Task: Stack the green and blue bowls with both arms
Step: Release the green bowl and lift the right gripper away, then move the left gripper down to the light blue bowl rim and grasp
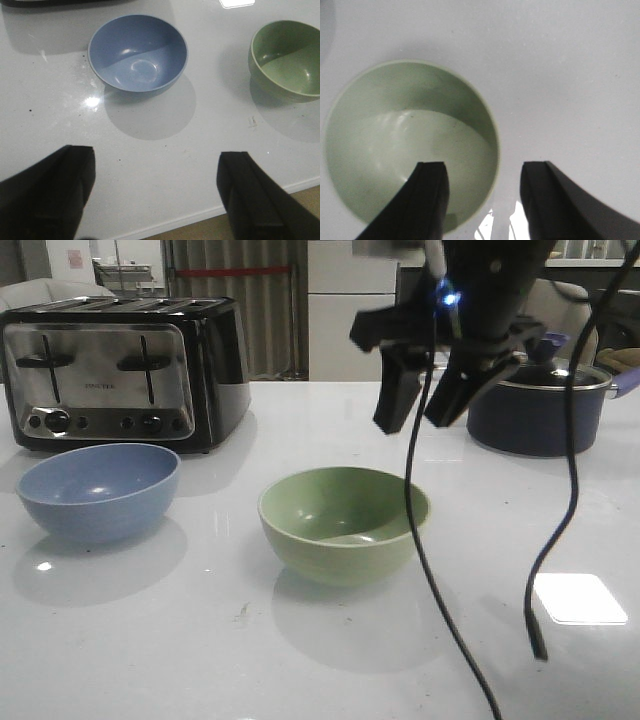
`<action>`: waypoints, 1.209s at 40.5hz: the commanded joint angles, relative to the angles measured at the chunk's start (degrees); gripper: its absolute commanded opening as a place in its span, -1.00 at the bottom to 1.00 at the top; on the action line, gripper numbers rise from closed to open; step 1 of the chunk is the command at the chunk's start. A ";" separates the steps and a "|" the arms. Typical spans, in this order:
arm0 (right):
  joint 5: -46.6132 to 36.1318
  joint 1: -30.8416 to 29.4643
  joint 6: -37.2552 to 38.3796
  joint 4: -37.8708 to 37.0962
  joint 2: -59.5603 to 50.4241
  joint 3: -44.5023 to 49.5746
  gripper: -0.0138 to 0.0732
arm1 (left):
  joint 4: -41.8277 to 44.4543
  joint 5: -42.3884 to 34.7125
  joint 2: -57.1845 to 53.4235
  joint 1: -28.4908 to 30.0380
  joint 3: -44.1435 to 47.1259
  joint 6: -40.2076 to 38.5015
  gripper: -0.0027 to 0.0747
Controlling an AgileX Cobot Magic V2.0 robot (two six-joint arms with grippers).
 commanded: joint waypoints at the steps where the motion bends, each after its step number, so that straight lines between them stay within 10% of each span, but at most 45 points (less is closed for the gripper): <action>1: -0.63 1.47 -3.70 0.61 -8.68 1.30 0.35 | -0.59 -3.84 0.18 -0.49 -1.78 0.00 0.52; 27: -0.50 3.51 0.75 -3.78 -47.97 30.60 0.35 | -0.59 -3.84 0.18 -0.49 -1.78 0.00 0.52; 49: 0.12 3.51 2.36 -4.75 -57.02 38.40 0.35 | -0.16 -1.34 1.65 -0.49 -5.12 0.00 0.52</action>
